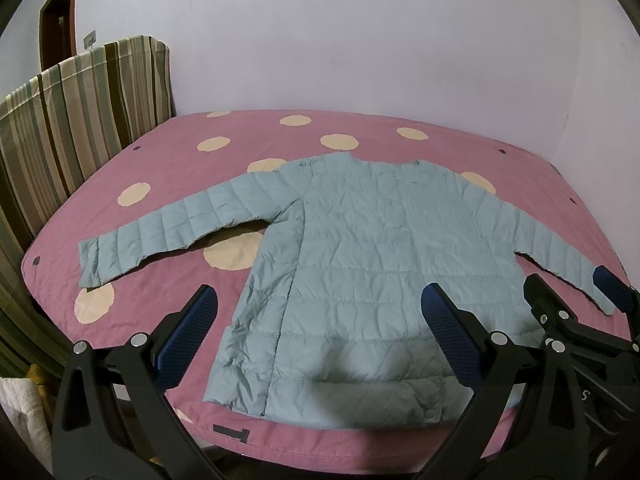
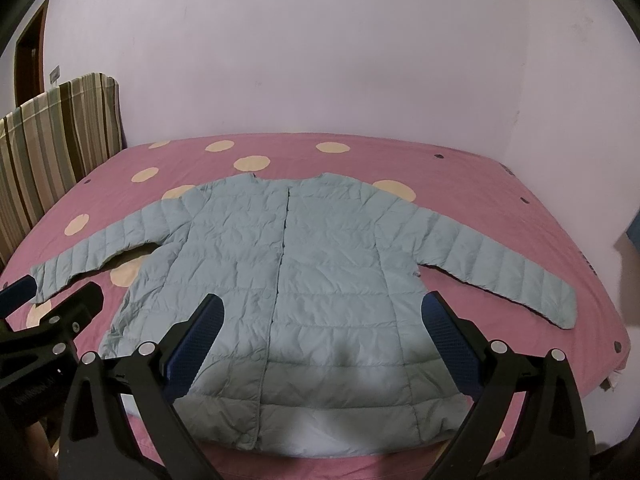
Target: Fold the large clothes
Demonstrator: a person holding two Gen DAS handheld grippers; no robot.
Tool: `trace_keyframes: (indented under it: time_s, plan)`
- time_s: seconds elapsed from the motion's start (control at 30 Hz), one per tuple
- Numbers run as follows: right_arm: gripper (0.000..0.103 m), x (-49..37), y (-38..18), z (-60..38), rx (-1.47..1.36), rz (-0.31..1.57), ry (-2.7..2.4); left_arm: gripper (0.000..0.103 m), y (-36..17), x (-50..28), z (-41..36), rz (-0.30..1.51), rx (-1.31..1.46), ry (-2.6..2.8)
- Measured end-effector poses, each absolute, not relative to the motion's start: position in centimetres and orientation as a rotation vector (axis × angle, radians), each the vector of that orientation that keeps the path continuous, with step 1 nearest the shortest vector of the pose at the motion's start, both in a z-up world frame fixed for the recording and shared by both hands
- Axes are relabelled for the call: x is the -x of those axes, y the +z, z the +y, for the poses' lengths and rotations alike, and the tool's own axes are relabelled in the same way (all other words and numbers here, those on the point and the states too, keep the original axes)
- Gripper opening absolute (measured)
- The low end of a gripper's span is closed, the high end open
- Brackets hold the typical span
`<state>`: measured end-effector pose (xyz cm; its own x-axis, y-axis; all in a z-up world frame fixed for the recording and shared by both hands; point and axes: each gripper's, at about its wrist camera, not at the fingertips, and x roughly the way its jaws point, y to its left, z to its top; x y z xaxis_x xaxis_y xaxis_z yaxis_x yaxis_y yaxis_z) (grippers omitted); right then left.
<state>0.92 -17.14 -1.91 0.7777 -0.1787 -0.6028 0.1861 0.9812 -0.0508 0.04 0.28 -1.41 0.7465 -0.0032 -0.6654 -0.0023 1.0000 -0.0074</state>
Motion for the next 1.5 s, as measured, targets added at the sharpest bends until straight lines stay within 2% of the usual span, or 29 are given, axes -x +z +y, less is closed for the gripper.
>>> trace_keyframes:
  time_s: [0.93,1.27,1.5]
  plan:
    - [0.098,-1.0,-2.1,-17.0,-0.013,0.654,-0.197,0.101,-1.7,-0.1,0.2,0.734,0.006,-0.002]
    - [0.098,-1.7,-3.6,-18.1,-0.069,0.681,-0.179,0.101,-3.9,-2.3,0.3,0.783,0.000,0.018]
    - [0.098,-4.2,-6.2,-23.7,-0.210,0.708,-0.220,0.101,-7.4,-7.3,4.9,0.803,-0.016,0.250]
